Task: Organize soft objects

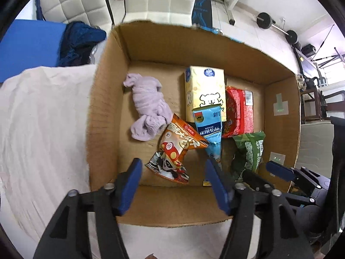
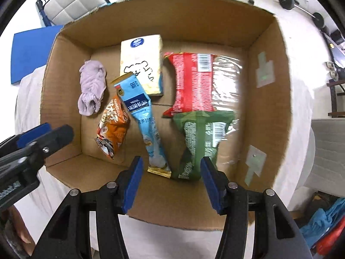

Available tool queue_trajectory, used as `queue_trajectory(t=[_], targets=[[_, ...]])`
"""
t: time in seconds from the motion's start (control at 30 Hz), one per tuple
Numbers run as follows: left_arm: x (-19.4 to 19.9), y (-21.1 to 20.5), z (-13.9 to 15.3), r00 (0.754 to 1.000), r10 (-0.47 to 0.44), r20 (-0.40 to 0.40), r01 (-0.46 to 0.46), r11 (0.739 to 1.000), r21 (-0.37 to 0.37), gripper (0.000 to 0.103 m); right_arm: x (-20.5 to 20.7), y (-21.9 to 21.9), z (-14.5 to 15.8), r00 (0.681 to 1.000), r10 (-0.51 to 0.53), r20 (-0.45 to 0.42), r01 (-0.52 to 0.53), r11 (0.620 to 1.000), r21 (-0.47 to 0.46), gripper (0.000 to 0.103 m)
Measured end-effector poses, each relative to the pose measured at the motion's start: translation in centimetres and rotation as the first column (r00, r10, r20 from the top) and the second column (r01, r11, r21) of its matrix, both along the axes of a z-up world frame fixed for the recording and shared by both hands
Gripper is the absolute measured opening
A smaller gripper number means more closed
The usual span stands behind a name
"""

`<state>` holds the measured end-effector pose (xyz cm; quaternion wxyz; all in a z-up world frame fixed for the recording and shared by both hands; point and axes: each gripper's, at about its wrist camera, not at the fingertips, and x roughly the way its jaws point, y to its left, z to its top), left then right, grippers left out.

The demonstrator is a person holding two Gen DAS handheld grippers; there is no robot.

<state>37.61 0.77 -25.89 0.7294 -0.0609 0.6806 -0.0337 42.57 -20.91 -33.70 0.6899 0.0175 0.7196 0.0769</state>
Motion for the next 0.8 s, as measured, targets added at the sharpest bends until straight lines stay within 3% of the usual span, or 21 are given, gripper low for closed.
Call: queue_trajectory(t=[0.13, 0.27, 0.33, 0.4, 0.8], targets=[[-0.6, 0.0, 1.2, 0.999, 0.005, 0.049, -0.007, 0.999, 0.035, 0.091, -0.9, -0.9, 0.9, 0.999, -0.026, 0.029, 0.026, 0.999, -0.021, 0.078], [-1.2, 0.4, 1.2, 0.998, 0.02, 0.057, -0.023, 0.998, 0.057, 0.093, -1.9, -1.2, 1.5, 0.998, -0.041, 0.042, 0.042, 0.999, -0.026, 0.084], [-1.4, 0.5, 1.2, 0.998, 0.023, 0.063, -0.028, 0.997, 0.066, 0.096, -2.5, -1.2, 2.0, 0.998, -0.048, 0.051, 0.05, 0.998, -0.028, 0.102], [-1.7, 0.7, 1.5, 0.996, 0.031, 0.078, -0.036, 0.997, 0.068, 0.101, -2.7, -1.5, 1.8, 0.997, -0.056, 0.059, 0.058, 0.998, -0.026, 0.103], [-3.6, 0.7, 4.2, 0.982, 0.042, 0.185, -0.06, 0.994, 0.095, 0.103, -4.4, -2.4, 4.4, 0.987, -0.097, 0.129, 0.105, 0.993, -0.054, 0.103]])
